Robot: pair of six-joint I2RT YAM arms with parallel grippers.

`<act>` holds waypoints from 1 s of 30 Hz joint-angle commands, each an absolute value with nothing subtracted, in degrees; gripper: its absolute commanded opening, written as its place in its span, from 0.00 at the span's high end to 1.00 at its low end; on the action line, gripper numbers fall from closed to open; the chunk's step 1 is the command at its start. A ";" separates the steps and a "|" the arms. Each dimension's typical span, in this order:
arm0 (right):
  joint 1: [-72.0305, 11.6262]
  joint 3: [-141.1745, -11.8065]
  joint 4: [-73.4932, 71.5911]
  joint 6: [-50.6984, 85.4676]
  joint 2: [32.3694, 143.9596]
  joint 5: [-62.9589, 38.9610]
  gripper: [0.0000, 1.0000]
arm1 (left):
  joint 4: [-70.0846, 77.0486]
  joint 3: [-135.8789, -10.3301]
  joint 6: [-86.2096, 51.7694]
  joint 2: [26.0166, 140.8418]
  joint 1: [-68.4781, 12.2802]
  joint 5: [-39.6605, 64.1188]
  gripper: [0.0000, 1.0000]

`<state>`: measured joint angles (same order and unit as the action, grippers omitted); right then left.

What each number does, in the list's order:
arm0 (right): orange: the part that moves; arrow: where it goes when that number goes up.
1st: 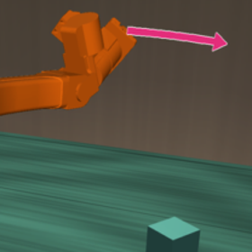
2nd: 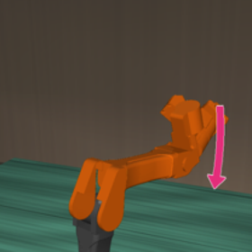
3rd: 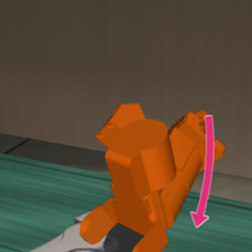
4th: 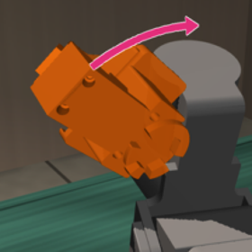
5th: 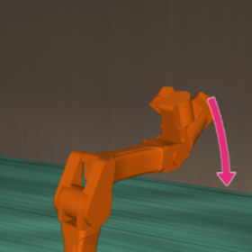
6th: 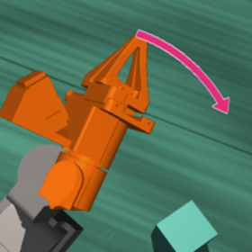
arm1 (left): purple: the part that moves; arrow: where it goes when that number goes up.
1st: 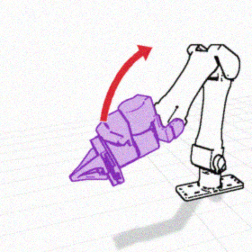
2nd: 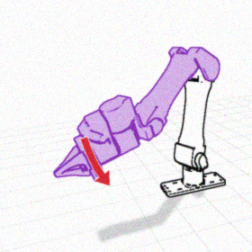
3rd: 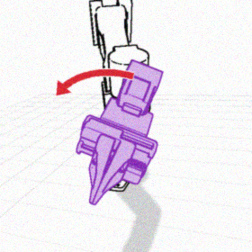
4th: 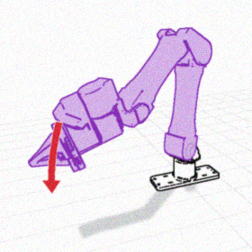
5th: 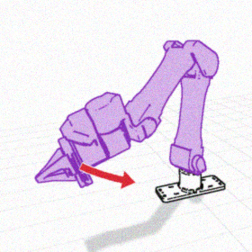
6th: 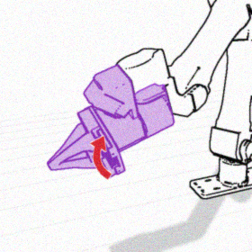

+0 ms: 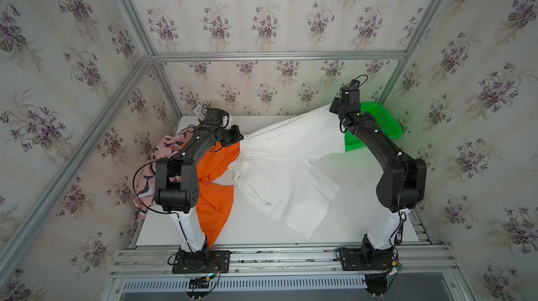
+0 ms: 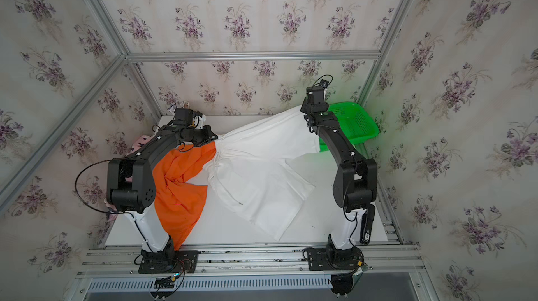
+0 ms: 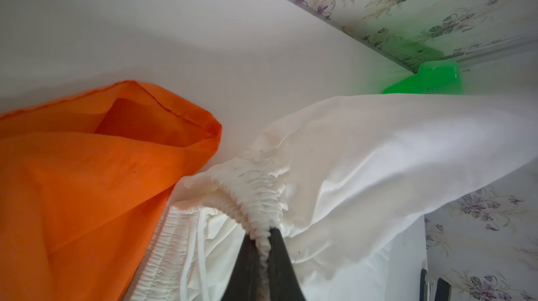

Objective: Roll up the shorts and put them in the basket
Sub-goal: Fold the shorts at the center of the board.

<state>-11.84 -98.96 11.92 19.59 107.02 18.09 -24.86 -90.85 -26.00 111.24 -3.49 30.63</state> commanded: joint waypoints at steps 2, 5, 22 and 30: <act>-11.75 -96.73 15.72 23.85 103.74 9.95 1.00 | -29.18 -94.83 -21.71 112.35 -3.26 29.56 1.00; -12.07 -88.05 17.95 26.52 97.35 3.79 1.00 | -31.52 -93.08 -20.31 110.53 -2.86 29.17 1.00; -13.71 -43.15 26.99 35.81 59.46 -2.96 1.00 | -33.83 -66.40 -16.36 94.38 -2.42 29.00 1.00; -13.71 -35.60 26.74 37.81 55.62 -0.97 1.00 | -33.01 -62.06 -16.60 96.42 -2.46 28.17 0.89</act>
<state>-13.72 -36.03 26.48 36.23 56.80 -2.09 -33.15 -62.17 -17.37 96.27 -2.55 28.91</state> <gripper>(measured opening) 0.076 0.091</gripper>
